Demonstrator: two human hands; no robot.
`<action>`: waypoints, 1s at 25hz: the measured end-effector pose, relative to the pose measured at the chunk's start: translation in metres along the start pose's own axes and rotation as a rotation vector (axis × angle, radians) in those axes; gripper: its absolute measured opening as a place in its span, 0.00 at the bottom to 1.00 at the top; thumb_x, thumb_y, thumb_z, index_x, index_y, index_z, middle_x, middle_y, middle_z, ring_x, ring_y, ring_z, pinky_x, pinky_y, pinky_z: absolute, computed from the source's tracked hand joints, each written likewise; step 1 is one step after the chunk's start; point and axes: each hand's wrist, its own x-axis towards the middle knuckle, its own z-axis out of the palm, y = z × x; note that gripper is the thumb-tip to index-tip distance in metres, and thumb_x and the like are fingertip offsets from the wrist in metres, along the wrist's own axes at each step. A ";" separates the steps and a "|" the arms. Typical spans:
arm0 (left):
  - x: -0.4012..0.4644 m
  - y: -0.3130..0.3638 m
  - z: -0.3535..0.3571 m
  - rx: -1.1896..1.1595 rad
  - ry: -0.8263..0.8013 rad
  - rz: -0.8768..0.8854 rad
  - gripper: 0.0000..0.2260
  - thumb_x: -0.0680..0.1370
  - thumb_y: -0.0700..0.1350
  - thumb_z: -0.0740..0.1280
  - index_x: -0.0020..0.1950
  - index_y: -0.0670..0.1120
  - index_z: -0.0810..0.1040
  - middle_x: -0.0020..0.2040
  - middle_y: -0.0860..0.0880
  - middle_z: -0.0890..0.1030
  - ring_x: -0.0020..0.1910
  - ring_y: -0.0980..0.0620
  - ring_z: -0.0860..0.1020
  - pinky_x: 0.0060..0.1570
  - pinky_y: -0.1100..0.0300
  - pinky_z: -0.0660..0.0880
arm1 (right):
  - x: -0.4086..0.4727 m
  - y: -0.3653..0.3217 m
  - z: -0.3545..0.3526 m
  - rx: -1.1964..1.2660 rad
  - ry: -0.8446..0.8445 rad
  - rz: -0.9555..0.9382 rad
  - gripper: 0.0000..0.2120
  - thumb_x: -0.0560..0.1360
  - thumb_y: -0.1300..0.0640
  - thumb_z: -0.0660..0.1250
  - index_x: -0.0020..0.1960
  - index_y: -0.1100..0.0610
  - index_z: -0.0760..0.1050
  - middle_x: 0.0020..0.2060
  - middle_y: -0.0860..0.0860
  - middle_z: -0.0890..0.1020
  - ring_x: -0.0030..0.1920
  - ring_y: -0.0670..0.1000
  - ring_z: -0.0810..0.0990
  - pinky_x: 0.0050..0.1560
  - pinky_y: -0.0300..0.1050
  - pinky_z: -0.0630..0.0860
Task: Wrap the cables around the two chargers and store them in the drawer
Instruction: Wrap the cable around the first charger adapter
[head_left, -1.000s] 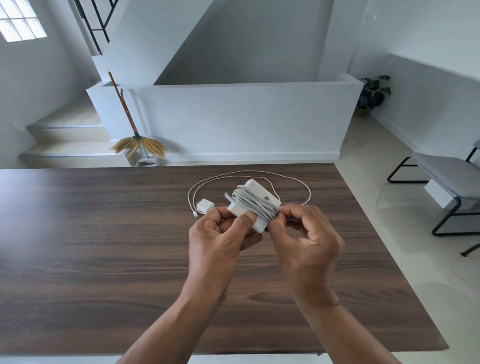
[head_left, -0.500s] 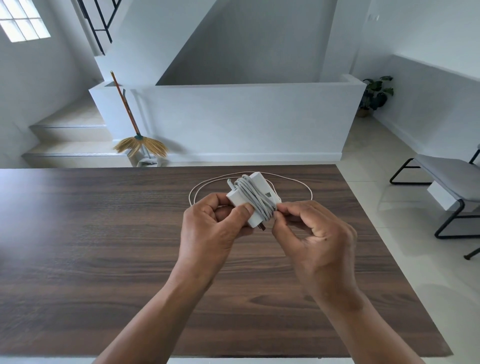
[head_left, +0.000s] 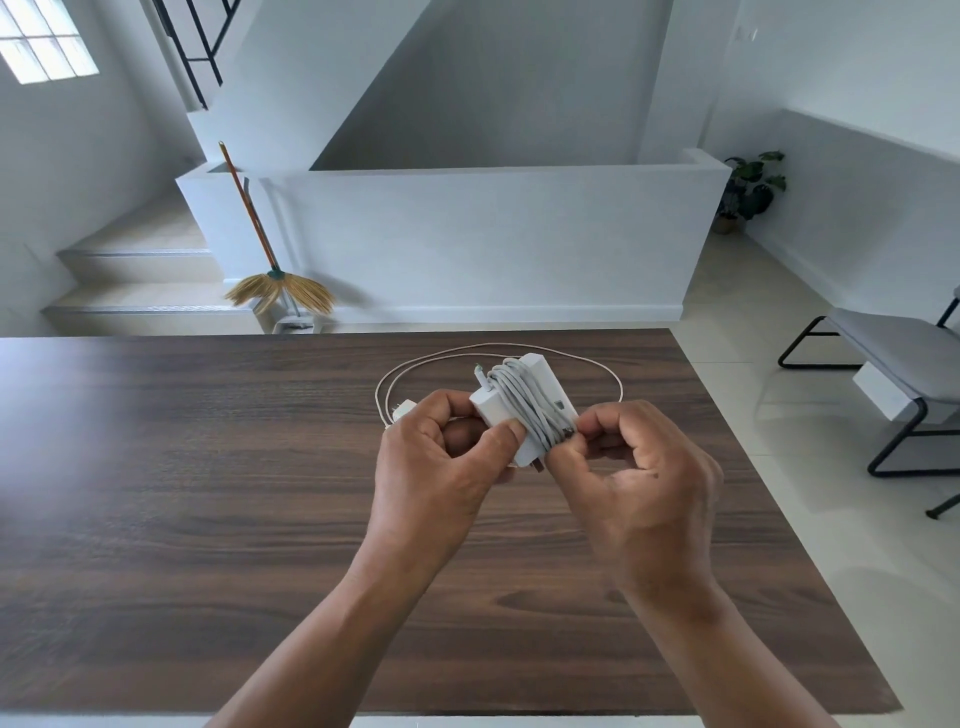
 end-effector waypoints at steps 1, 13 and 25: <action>0.000 -0.001 0.001 -0.005 0.002 -0.002 0.05 0.77 0.39 0.75 0.52 0.41 0.83 0.43 0.45 0.90 0.45 0.45 0.89 0.47 0.47 0.86 | 0.000 0.001 0.001 0.010 0.023 -0.003 0.08 0.65 0.69 0.78 0.39 0.59 0.82 0.34 0.48 0.84 0.34 0.48 0.83 0.39 0.36 0.78; -0.001 -0.005 -0.002 -0.051 0.013 -0.065 0.07 0.77 0.39 0.75 0.53 0.39 0.83 0.42 0.41 0.89 0.43 0.39 0.89 0.48 0.42 0.86 | -0.002 0.005 -0.003 0.182 -0.132 0.028 0.11 0.69 0.70 0.76 0.47 0.57 0.86 0.39 0.47 0.85 0.39 0.48 0.83 0.42 0.45 0.82; 0.001 0.000 -0.013 0.075 -0.048 -0.040 0.04 0.78 0.39 0.74 0.51 0.40 0.83 0.42 0.43 0.90 0.42 0.42 0.89 0.47 0.40 0.86 | 0.014 0.009 -0.020 0.300 -0.441 0.124 0.08 0.74 0.65 0.76 0.48 0.53 0.85 0.43 0.46 0.86 0.44 0.51 0.85 0.43 0.47 0.84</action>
